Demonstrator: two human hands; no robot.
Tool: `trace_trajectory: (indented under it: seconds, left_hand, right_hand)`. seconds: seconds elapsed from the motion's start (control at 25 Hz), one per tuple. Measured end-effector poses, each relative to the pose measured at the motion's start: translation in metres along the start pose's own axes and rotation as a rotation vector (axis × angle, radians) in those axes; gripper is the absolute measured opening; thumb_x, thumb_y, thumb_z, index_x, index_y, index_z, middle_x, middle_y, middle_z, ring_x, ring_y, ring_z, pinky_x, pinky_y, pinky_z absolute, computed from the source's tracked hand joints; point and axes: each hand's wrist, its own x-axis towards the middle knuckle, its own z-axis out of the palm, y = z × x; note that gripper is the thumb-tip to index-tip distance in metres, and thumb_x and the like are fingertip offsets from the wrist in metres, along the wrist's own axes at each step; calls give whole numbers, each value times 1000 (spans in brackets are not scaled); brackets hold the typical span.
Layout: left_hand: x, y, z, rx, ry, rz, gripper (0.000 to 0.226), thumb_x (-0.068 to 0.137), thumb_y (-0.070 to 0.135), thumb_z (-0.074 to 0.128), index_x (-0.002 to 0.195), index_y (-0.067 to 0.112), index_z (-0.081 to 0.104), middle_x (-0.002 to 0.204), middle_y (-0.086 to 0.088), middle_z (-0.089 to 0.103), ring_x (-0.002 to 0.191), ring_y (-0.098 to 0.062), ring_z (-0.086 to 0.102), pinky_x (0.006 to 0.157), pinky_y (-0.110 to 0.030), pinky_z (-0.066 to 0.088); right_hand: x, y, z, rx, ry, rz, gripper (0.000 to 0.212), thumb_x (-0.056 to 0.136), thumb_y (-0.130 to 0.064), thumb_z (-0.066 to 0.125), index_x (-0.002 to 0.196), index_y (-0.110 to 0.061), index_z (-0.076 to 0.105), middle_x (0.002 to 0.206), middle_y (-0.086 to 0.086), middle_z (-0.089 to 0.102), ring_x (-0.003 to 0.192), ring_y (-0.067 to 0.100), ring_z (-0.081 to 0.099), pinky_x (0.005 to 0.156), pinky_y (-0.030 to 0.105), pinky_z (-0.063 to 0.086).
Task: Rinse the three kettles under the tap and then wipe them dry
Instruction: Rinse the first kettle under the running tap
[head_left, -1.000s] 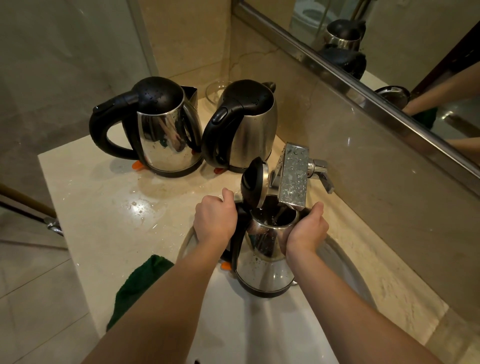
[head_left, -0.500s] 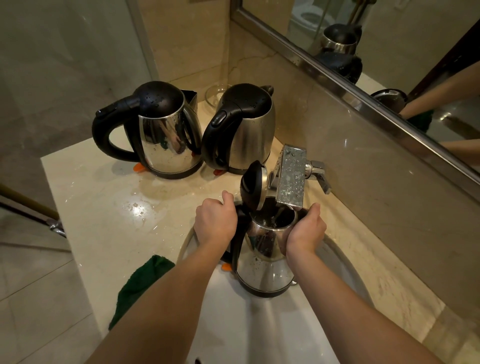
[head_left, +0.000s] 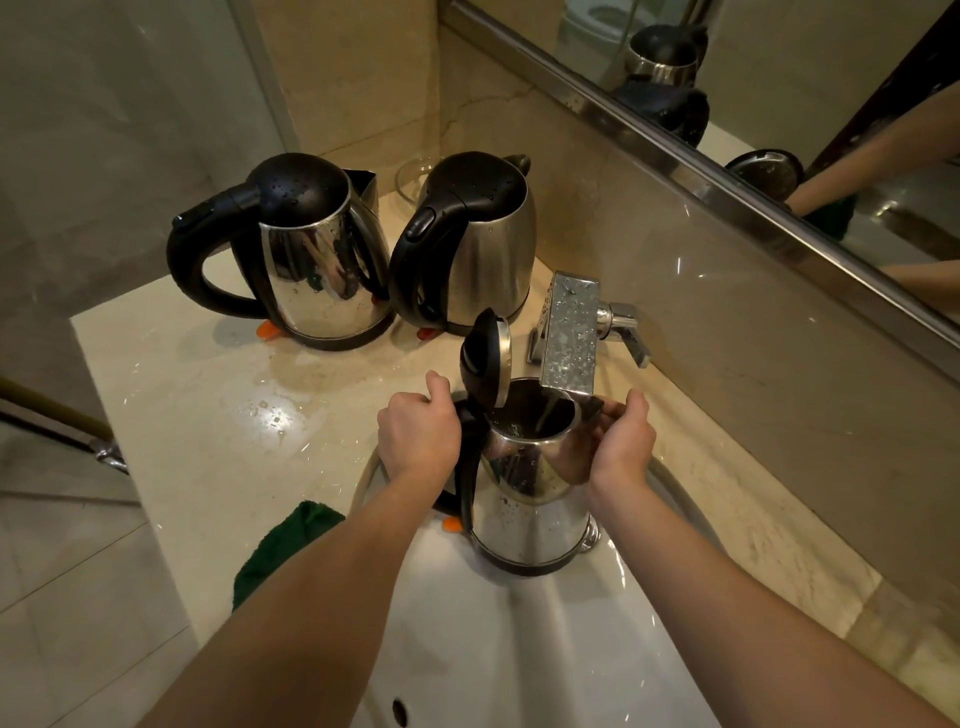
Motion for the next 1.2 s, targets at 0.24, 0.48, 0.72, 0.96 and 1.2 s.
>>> trace_trajectory:
  seconds: [0.24, 0.48, 0.72, 0.96, 1.2]
  left_hand:
    - [-1, -1, -2, -8, 8, 6, 60, 102, 40, 39, 51, 8, 45, 54, -8, 44, 52, -20, 43, 56, -35, 38]
    - [-5, 1, -3, -3, 2, 8, 61, 103, 40, 38, 50, 10, 41, 53, -6, 41, 50, -18, 40, 56, -32, 35]
    - [-5, 1, -3, 1, 6, -7, 61, 103, 40, 38, 50, 10, 41, 52, -5, 41, 49, -18, 39, 55, -32, 35]
    - [-6, 1, -3, 0, 2, -10, 61, 103, 40, 38, 50, 11, 40, 51, -5, 40, 49, -17, 39, 56, -32, 36]
    - [-8, 2, -6, 22, -1, 8, 61, 104, 38, 37, 49, 11, 39, 51, -4, 39, 48, -16, 37, 51, -29, 29]
  right_hand:
    - [17, -5, -20, 19, -35, -94, 57, 102, -43, 31, 78, -6, 67, 84, 12, 70, 68, 18, 63, 71, 28, 47]
    - [18, -27, -26, -6, -63, -234, 51, 104, -39, 32, 96, -2, 67, 100, 15, 71, 80, 22, 64, 63, 21, 50]
    - [16, -39, -24, -67, -75, -345, 41, 101, -44, 34, 105, -17, 65, 108, 10, 72, 88, 23, 64, 71, 29, 46]
    - [7, -40, -19, -95, -91, -398, 36, 102, -42, 34, 100, -22, 64, 105, 6, 73, 90, 25, 66, 79, 34, 46]
    - [9, -37, -20, -112, -98, -393, 43, 101, -44, 34, 111, -15, 64, 105, 6, 72, 92, 26, 66, 77, 34, 46]
